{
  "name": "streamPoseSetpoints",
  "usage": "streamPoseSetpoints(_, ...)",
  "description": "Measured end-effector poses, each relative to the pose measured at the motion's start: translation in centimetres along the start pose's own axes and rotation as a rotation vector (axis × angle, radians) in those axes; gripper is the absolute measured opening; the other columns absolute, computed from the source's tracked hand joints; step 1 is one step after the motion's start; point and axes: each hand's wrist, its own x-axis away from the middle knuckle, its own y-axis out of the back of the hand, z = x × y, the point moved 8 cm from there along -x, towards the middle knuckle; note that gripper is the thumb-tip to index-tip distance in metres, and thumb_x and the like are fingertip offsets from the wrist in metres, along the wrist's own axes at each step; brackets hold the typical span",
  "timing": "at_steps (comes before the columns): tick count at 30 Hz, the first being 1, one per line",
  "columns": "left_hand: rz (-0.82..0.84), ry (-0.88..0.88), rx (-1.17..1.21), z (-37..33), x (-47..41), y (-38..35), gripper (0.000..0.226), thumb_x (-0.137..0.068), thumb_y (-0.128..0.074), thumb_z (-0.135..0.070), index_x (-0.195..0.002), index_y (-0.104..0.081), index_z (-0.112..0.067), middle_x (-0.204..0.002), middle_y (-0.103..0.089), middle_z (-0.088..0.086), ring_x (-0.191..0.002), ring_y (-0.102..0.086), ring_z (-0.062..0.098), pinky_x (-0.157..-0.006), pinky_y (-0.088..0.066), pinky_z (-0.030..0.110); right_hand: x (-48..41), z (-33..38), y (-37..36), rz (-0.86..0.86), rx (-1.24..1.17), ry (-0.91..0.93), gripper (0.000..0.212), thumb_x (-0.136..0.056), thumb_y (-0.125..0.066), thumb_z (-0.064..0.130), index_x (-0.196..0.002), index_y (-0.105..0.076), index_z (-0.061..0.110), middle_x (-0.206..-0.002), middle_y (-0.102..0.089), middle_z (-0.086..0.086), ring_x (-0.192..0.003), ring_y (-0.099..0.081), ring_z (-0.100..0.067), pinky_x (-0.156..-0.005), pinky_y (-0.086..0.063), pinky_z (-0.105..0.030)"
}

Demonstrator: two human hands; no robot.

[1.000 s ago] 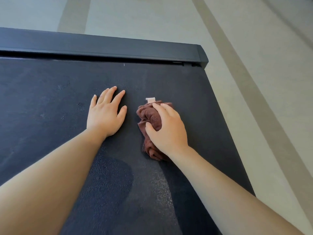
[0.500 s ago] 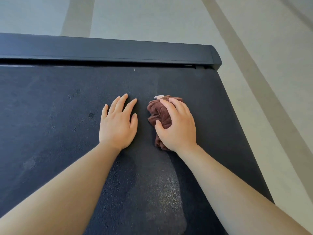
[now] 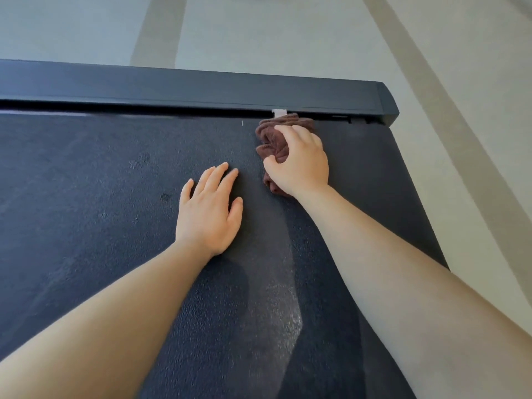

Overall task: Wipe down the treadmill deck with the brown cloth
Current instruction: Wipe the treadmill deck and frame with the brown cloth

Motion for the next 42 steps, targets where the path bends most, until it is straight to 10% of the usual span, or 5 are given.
streamPoseSetpoints(5, 0.073, -0.017, 0.211, 0.2, 0.2, 1.3, 0.055, -0.094, -0.046, -0.024, -0.146, -0.029, -0.016, -0.153, -0.028, 0.002, -0.142, -0.018, 0.018, -0.117, -0.007, 0.042, 7.3, 1.8, 0.9, 0.025, -0.008, 0.015, 0.055, -0.079, -0.059, 0.038, -0.133, -0.051, 0.026, -0.137, -0.048, 0.002, -0.126, -0.04, -0.024, -0.1, -0.04, -0.044)
streamPoseSetpoints(10, 0.141, -0.129, -0.136, 6.6, 2.1, 3.0, 0.054, -0.097, -0.03, -0.039, -0.149, -0.022, -0.023, -0.157, -0.016, -0.003, -0.145, -0.008, 0.018, -0.115, -0.003, 0.051, 13.4, 5.6, -0.7, -0.001, -0.002, 0.081, 0.06, -0.073, -0.059, 0.048, -0.13, -0.051, 0.03, -0.139, -0.047, 0.0, -0.128, -0.039, -0.025, -0.1, -0.036, -0.043)
streamPoseSetpoints(26, 0.103, -0.081, -0.142, 9.3, 2.5, 3.5, 0.054, -0.091, -0.024, -0.052, -0.144, -0.02, -0.044, -0.157, -0.011, -0.011, -0.145, -0.006, 0.011, -0.116, -0.002, 0.048, -1.8, 6.6, -3.8, 0.023, 0.013, -0.05, 0.052, -0.078, -0.058, 0.04, -0.129, -0.051, 0.033, -0.133, -0.052, 0.002, -0.122, -0.043, -0.027, -0.098, -0.042, -0.044)
streamPoseSetpoints(42, 0.148, -0.225, -0.14, 12.2, 3.2, 4.6, 0.052, -0.093, -0.023, -0.052, -0.144, -0.021, -0.045, -0.158, -0.012, -0.005, -0.145, -0.006, 0.018, -0.114, 0.0, 0.053, 23.1, 11.9, -2.2, 0.022, -0.028, -0.04, 0.052, -0.074, -0.061, 0.038, -0.125, -0.056, 0.033, -0.136, -0.051, 0.006, -0.128, -0.043, -0.021, -0.106, -0.038, -0.044)
